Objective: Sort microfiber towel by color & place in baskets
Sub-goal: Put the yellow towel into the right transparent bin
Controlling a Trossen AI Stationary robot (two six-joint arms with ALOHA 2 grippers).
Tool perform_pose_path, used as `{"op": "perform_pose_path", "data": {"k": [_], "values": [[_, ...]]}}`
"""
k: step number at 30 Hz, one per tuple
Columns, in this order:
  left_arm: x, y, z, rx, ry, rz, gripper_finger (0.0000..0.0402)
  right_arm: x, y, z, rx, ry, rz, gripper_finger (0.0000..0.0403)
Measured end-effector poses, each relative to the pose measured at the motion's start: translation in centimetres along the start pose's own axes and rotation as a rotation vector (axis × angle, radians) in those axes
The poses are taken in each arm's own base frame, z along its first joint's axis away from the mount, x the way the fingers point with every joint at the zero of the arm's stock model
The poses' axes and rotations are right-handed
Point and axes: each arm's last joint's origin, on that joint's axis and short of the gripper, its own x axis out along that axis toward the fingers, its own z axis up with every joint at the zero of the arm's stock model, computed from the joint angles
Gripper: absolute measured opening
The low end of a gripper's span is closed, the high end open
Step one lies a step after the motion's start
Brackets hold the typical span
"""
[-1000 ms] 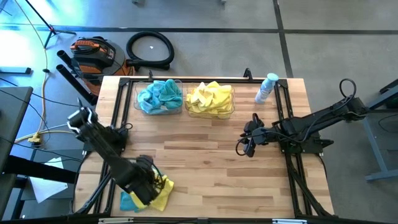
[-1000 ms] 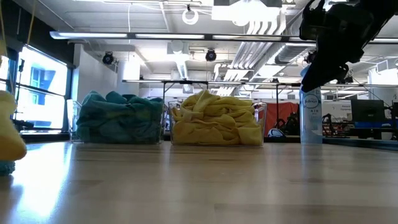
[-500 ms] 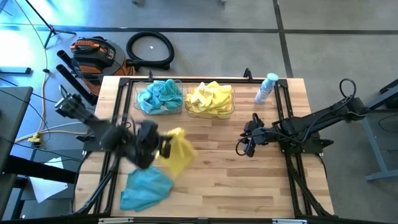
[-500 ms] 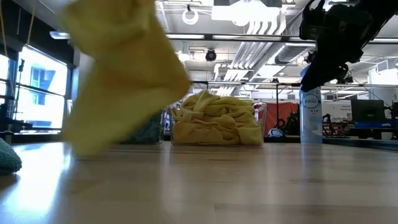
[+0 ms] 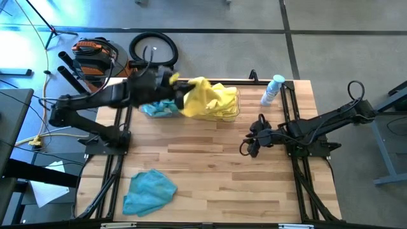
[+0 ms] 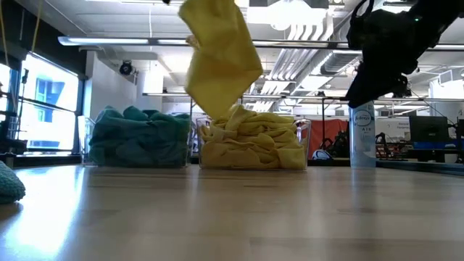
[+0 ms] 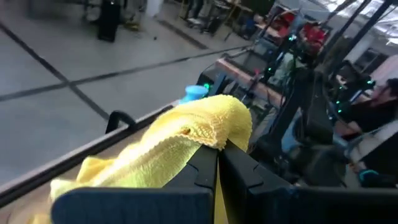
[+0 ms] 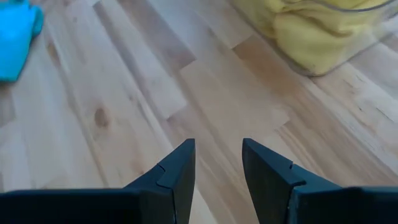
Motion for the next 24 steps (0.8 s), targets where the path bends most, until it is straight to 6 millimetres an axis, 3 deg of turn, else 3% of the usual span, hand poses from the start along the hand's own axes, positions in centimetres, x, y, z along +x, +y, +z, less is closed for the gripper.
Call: {"op": "perform_pose_path", "data": {"k": [5,10,15,18,24], "values": [[2.9,3.9,1.0,-0.008,0.055,-0.025,0.0,0.1,-0.2,0.2,0.052,-0.029,-0.032,0.0126],[5.2,6.1,1.8,-0.018,0.046,-0.12,0.0,0.1,-0.3,0.2,0.087,-0.048,-0.057,0.0126],[8.7,7.9,-0.3,-0.013,0.189,-0.153,0.0,0.1,-0.4,0.3,0.125,-0.081,-0.089,0.0126],[11.5,8.4,-2.1,-0.021,0.265,-0.266,0.0,0.0,-0.5,0.4,0.151,-0.1,-0.105,0.0126],[15.9,8.5,-3.4,0.024,0.157,-0.528,0.0,0.0,-0.5,0.4,0.184,-0.107,-0.11,0.0126]]}}
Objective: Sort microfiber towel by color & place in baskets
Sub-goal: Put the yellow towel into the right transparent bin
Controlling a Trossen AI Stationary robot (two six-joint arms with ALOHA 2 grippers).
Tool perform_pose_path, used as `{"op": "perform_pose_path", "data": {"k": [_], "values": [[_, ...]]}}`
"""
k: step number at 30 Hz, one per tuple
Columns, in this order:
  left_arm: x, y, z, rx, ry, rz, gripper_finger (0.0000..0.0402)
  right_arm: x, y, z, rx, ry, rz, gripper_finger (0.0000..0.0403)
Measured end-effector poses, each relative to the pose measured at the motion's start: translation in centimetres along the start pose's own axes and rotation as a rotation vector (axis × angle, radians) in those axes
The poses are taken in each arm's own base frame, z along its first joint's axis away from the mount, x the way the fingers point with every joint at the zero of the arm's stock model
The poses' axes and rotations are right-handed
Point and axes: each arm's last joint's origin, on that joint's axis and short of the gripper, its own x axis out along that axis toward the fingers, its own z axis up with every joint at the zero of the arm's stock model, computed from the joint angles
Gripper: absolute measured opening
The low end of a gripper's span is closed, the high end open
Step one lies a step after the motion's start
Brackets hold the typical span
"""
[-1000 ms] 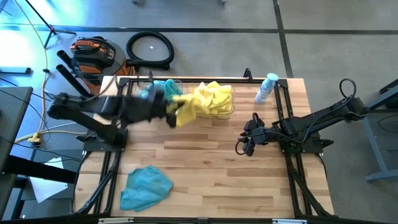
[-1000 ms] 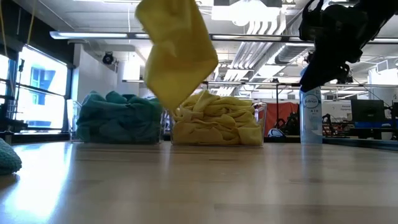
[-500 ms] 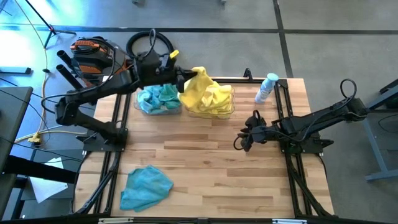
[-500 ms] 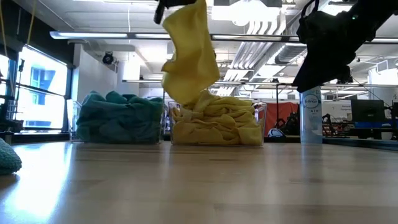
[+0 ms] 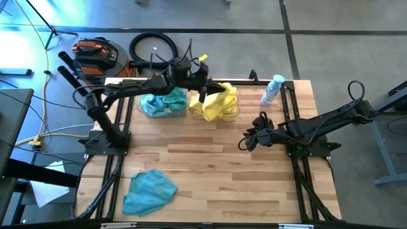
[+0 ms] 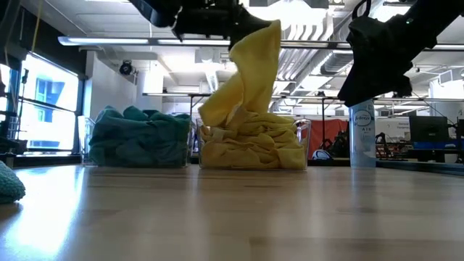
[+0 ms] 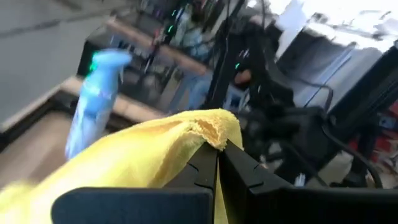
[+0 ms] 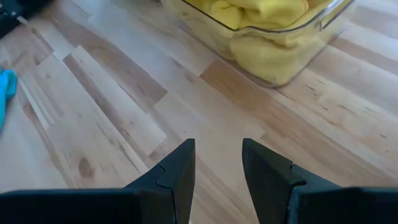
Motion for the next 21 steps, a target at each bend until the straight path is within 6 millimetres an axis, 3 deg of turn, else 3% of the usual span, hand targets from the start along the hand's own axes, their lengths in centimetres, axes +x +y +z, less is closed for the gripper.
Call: {"op": "perform_pose_path", "data": {"k": [4,11,16,21], "values": [[0.3,1.8,0.2,0.004,-0.073,0.015,0.0,0.0,0.0,0.0,0.033,-0.001,-0.004,0.0126],[-2.0,5.2,0.7,-0.025,-0.071,0.25,0.0,0.0,-0.1,0.0,0.06,0.0,-0.007,0.0126],[-3.0,6.9,-1.0,-0.072,0.098,0.387,0.0,0.0,-0.1,0.0,0.062,-0.001,-0.008,0.0126],[-3.3,6.7,-3.5,-0.114,0.331,0.45,0.0,0.0,-0.1,0.0,0.062,-0.001,-0.008,0.0126]]}}
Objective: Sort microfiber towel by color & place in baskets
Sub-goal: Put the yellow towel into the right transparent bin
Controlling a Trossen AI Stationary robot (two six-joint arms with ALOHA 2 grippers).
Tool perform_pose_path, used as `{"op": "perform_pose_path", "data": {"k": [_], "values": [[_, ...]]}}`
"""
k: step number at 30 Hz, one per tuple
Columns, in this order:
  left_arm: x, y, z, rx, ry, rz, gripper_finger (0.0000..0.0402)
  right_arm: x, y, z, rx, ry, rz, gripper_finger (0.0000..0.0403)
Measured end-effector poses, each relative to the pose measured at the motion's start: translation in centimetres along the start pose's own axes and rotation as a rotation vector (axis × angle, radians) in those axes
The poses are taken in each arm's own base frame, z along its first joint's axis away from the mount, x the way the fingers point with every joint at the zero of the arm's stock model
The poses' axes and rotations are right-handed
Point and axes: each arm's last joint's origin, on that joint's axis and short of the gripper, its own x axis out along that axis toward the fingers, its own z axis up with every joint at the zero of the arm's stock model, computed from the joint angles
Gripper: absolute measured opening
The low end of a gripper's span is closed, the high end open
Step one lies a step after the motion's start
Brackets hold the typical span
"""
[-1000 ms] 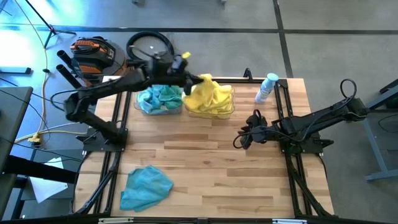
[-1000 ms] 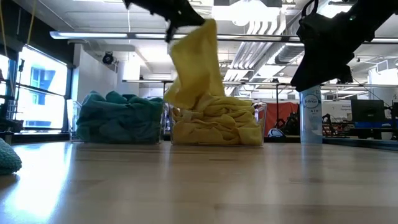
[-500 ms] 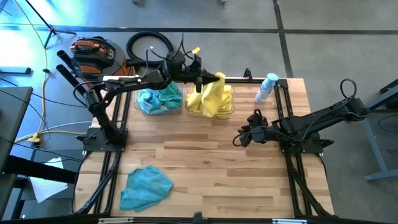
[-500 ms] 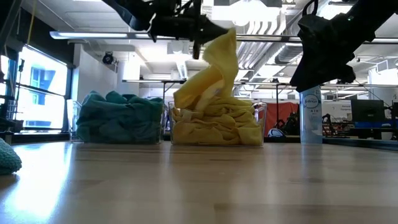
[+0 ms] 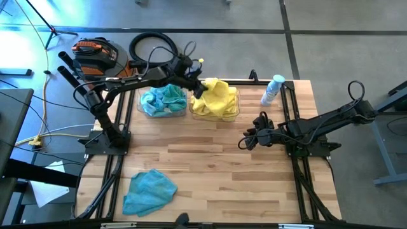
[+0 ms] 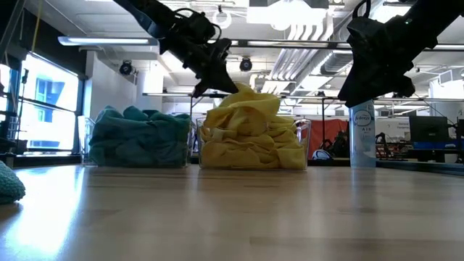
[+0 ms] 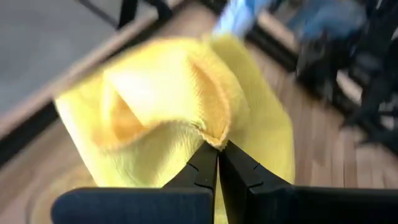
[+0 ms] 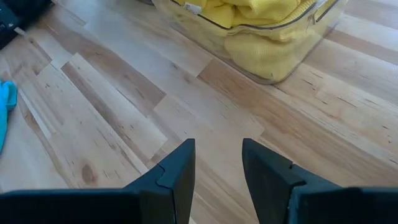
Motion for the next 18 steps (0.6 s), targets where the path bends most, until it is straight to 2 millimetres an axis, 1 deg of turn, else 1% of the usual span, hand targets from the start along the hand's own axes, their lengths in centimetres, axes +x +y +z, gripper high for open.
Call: {"op": "perform_pose_path", "data": {"k": [2,5,8,10,12,14,18], "values": [[0.3,-0.8,-0.6,0.023,0.049,-0.009,0.0,0.0,0.0,0.0,-0.001,0.0,0.0,0.0126],[1.0,-2.9,-1.2,0.089,0.061,-0.032,0.0,0.0,-0.1,0.0,-0.004,0.003,-0.005,0.0126],[1.7,-4.7,-1.7,0.178,0.037,0.047,0.0,0.0,-0.1,-0.1,-0.008,0.007,-0.011,0.0126],[2.5,-5.3,-2.3,0.219,0.044,0.109,0.0,0.0,-0.1,-0.1,-0.008,0.007,-0.011,0.0126],[3.6,-5.2,-3.0,0.223,0.065,0.169,0.0,0.0,-0.1,-0.1,-0.008,0.007,-0.011,0.0126],[4.9,-4.5,-3.8,0.202,0.097,0.209,0.0,0.0,-0.1,-0.1,-0.008,0.007,-0.011,0.0126],[7.7,-2.6,-5.6,0.081,0.178,0.237,0.0,0.0,-0.1,-0.1,-0.002,0.007,-0.011,0.0126]]}}
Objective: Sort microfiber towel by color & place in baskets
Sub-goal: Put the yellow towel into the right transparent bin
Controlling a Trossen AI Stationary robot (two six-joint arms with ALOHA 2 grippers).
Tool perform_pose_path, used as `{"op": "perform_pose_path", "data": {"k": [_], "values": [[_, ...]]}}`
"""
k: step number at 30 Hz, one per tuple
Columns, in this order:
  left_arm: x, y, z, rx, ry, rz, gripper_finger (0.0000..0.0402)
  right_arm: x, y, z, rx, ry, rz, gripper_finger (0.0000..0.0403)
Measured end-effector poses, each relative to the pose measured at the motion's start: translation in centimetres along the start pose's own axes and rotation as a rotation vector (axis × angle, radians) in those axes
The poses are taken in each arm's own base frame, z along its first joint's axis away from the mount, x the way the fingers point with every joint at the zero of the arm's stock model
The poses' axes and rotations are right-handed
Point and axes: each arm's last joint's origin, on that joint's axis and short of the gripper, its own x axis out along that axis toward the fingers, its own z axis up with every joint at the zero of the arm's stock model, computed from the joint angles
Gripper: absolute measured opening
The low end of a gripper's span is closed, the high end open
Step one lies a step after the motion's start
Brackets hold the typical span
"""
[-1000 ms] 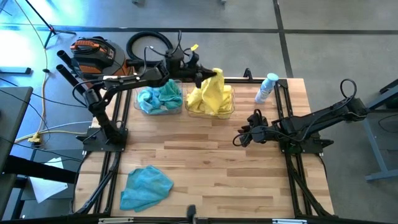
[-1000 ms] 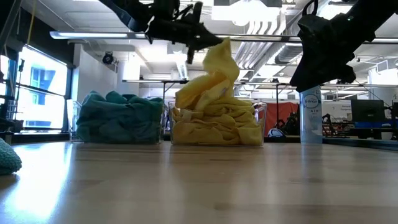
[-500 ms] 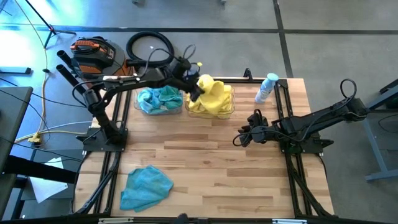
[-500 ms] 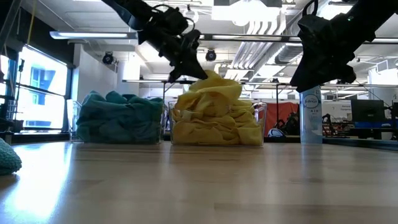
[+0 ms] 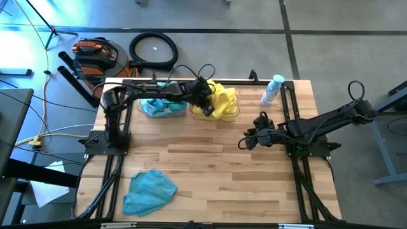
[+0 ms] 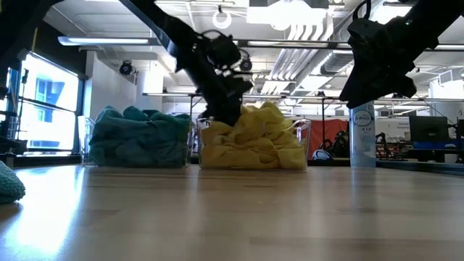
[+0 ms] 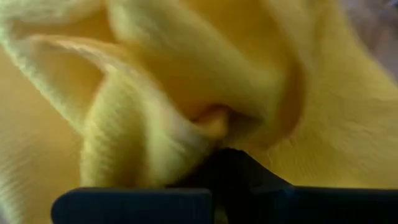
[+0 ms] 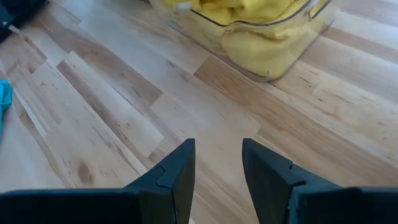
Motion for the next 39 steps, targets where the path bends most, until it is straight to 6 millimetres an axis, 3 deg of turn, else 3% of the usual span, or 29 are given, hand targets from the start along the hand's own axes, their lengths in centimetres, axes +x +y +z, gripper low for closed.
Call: {"op": "perform_pose_path", "data": {"k": [4,8,13,17,24,32,39], "values": [[1.6,0.3,-0.6,-0.047,0.029,0.016,0.0,0.0,0.0,0.0,0.027,0.001,0.0,0.0126],[2.0,0.1,-0.7,-0.066,0.024,0.024,0.0,0.0,0.0,0.0,0.027,0.002,-0.002,0.0126],[1.1,-0.1,-0.5,-0.091,0.007,0.01,0.0001,0.0,0.0,0.0,0.027,0.002,-0.002,0.0126],[-0.8,-0.4,0.5,-0.104,-0.051,0.001,0.0009,0.0,0.0,0.0,0.025,0.002,-0.002,0.0126],[-3.2,-1.3,1.4,-0.056,-0.104,-0.025,0.0054,0.0,-0.1,-0.1,0.012,0.006,-0.006,0.0126],[-3.7,-1.7,1.5,-0.077,-0.112,-0.051,0.0125,0.0,-0.1,-0.1,0.0,0.01,-0.012,0.0126],[-4.0,-1.6,1.0,-0.11,-0.039,-0.092,0.0136,0.0,-0.1,-0.2,-0.002,0.026,-0.007,0.0126]]}}
